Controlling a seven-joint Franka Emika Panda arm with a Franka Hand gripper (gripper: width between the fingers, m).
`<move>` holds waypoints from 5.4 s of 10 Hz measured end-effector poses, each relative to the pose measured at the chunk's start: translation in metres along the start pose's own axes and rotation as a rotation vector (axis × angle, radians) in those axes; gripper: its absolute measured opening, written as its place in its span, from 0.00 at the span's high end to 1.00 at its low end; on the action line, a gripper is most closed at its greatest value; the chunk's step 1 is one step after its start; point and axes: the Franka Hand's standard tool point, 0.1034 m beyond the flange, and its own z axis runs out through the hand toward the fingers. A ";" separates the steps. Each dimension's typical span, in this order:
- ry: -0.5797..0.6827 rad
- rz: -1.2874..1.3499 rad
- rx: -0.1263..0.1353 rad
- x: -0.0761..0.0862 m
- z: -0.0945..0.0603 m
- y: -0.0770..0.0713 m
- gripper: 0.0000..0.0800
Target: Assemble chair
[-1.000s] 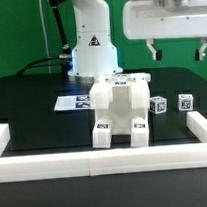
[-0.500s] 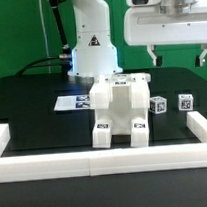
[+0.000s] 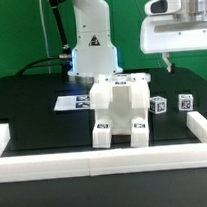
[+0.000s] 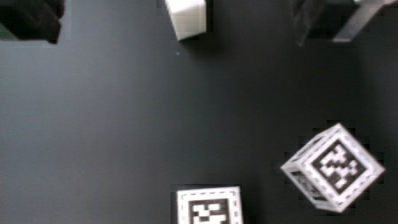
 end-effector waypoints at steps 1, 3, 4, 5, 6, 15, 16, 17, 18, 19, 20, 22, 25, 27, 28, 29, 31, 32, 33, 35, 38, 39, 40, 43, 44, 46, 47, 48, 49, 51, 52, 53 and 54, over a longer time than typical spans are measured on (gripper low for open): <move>0.001 -0.003 0.000 0.001 0.000 0.000 0.19; 0.001 -0.004 0.000 0.000 0.000 0.000 0.19; 0.009 -0.013 0.001 -0.003 0.005 -0.003 0.19; 0.008 -0.024 -0.003 -0.008 0.013 -0.004 0.19; 0.005 -0.029 -0.008 -0.012 0.019 -0.004 0.19; 0.004 -0.053 -0.029 -0.024 0.046 -0.005 0.19; 0.004 -0.053 -0.029 -0.025 0.046 -0.005 0.19; 0.021 -0.058 -0.024 -0.027 0.049 -0.003 0.19; 0.024 -0.065 -0.026 -0.034 0.055 0.000 0.19; 0.031 -0.077 -0.029 -0.041 0.062 0.001 0.19; 0.033 -0.084 -0.032 -0.045 0.068 0.002 0.19; 0.030 -0.087 -0.036 -0.047 0.071 0.004 0.19; 0.026 -0.090 -0.039 -0.048 0.073 0.004 0.19; 0.028 -0.090 -0.036 -0.045 0.068 0.004 0.19; 0.029 -0.100 -0.031 -0.043 0.061 0.004 0.19; 0.033 -0.105 -0.023 -0.039 0.052 0.005 0.19; 0.017 -0.132 -0.010 -0.028 0.023 0.012 0.19; -0.004 -0.140 -0.005 -0.020 0.004 0.019 0.19; -0.019 -0.124 0.004 -0.005 -0.021 0.024 0.19; -0.003 -0.122 0.006 -0.003 -0.018 0.023 0.19; 0.000 -0.137 0.009 0.000 -0.020 0.025 0.19; -0.004 -0.173 0.011 0.007 -0.027 0.034 0.19; -0.001 -0.189 0.015 0.017 -0.034 0.042 0.19; 0.019 -0.256 0.019 0.050 -0.047 0.077 0.19; 0.016 -0.246 0.019 0.048 -0.046 0.075 0.19; 0.016 -0.247 0.018 0.048 -0.045 0.075 0.19; 0.015 -0.253 0.018 0.049 -0.046 0.077 0.19; 0.008 -0.299 0.009 0.054 -0.047 0.091 0.19; 0.006 -0.298 0.003 0.061 -0.050 0.107 0.19; 0.017 -0.334 -0.002 0.080 -0.053 0.125 0.19; 0.022 -0.359 -0.002 0.084 -0.054 0.127 0.19; 0.020 -0.357 -0.003 0.084 -0.053 0.126 0.19; 0.020 -0.357 -0.003 0.084 -0.053 0.126 0.19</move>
Offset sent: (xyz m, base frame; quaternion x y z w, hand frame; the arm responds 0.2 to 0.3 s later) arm -0.0108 0.0141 -0.0134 0.0055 0.0221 -0.0128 0.9997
